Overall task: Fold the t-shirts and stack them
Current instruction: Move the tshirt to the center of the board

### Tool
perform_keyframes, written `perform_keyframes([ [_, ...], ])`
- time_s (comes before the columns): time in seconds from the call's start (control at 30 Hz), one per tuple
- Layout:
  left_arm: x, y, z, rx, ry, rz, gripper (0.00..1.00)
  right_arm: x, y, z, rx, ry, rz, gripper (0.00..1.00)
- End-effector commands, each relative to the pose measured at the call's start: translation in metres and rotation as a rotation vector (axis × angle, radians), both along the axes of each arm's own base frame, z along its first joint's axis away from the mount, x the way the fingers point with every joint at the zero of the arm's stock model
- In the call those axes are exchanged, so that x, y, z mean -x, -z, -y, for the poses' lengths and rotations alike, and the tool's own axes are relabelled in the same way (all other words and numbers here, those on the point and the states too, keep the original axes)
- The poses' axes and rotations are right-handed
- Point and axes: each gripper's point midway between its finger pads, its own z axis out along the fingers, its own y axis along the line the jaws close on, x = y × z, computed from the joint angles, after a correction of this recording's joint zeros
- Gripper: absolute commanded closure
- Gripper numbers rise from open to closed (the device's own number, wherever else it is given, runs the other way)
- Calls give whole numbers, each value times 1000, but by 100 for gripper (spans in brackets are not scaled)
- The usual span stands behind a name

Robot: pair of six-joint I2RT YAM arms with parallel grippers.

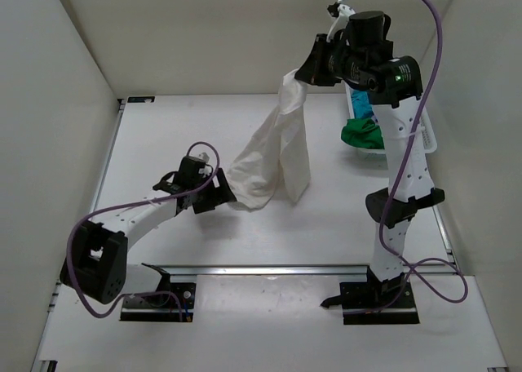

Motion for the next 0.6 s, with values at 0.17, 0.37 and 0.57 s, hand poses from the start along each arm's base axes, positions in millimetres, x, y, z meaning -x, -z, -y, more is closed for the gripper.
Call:
perform_keyframes([
  [0.17, -43, 19, 22, 153, -132, -49, 7, 35, -37, 13, -23, 14, 73, 98],
  [0.37, -58, 39, 16, 209, -248, -85, 51, 48, -58, 33, -32, 74, 127, 97],
  [0.57, -68, 26, 21, 201, -241, -40, 100, 66, -78, 52, -48, 110, 175, 96],
])
